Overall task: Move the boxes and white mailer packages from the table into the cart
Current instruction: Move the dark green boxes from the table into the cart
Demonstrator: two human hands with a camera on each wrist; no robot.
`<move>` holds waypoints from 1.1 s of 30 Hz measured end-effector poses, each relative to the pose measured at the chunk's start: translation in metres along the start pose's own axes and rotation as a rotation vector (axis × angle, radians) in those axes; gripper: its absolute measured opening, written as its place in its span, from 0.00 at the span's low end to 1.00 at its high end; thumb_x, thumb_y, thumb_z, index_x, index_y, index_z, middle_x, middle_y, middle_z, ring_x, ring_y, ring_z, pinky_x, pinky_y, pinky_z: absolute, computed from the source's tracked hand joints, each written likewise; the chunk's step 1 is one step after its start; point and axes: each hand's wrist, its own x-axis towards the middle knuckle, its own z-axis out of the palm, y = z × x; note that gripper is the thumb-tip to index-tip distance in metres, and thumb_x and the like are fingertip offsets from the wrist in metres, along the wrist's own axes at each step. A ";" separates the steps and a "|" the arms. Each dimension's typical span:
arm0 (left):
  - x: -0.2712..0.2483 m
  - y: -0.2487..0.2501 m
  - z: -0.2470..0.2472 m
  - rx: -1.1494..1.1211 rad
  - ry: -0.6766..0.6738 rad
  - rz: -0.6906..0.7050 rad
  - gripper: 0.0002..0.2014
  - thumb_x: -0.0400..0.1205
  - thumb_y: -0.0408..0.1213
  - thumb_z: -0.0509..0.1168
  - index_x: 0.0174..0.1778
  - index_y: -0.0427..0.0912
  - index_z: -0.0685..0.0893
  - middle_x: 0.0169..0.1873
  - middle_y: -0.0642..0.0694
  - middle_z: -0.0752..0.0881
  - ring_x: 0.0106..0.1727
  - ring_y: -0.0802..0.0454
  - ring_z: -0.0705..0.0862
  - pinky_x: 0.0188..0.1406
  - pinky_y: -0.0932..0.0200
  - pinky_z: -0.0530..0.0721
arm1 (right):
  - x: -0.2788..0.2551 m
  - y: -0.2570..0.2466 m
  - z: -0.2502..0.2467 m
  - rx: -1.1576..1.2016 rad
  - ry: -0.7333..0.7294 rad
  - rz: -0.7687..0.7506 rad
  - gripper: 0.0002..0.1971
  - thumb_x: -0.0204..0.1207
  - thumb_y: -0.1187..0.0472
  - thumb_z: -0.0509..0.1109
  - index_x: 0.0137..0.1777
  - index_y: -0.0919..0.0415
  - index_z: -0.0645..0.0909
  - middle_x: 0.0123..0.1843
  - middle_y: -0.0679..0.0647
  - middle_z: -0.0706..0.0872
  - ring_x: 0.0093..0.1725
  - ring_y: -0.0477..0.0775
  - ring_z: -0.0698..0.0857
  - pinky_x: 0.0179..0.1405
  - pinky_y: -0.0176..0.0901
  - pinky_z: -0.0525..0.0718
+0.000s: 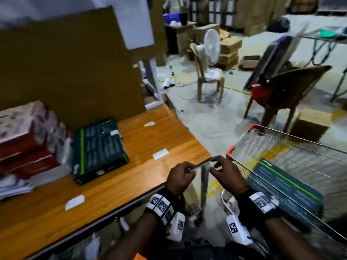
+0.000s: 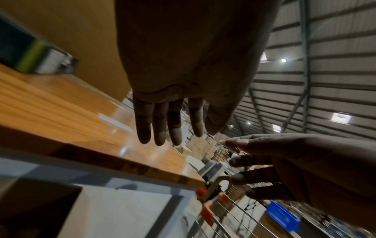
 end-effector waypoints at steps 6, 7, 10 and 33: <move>-0.034 -0.067 -0.078 -0.053 0.167 -0.090 0.13 0.79 0.46 0.67 0.59 0.51 0.85 0.41 0.51 0.84 0.41 0.56 0.81 0.39 0.63 0.75 | 0.018 -0.077 0.078 -0.050 -0.173 -0.118 0.20 0.76 0.53 0.74 0.68 0.52 0.79 0.53 0.56 0.84 0.49 0.54 0.86 0.49 0.45 0.81; -0.035 -0.070 -0.083 -0.056 0.177 -0.115 0.12 0.81 0.44 0.68 0.60 0.50 0.84 0.42 0.49 0.82 0.41 0.57 0.80 0.37 0.67 0.75 | 0.020 -0.083 0.084 -0.061 -0.186 -0.118 0.21 0.77 0.52 0.74 0.69 0.51 0.78 0.54 0.56 0.84 0.50 0.53 0.85 0.49 0.44 0.81; -0.048 -0.117 -0.136 -0.017 0.266 -0.193 0.15 0.82 0.43 0.68 0.65 0.52 0.82 0.54 0.46 0.83 0.52 0.53 0.83 0.40 0.72 0.76 | 0.032 -0.135 0.138 -0.077 -0.274 -0.162 0.23 0.77 0.52 0.73 0.72 0.49 0.76 0.58 0.55 0.83 0.51 0.51 0.84 0.48 0.43 0.79; -0.046 -0.224 -0.244 0.403 0.224 -0.390 0.30 0.83 0.60 0.59 0.82 0.61 0.63 0.84 0.34 0.49 0.76 0.29 0.67 0.74 0.45 0.70 | 0.124 -0.266 0.308 -0.557 -0.295 0.081 0.52 0.62 0.21 0.66 0.82 0.43 0.52 0.84 0.68 0.50 0.82 0.73 0.55 0.74 0.72 0.64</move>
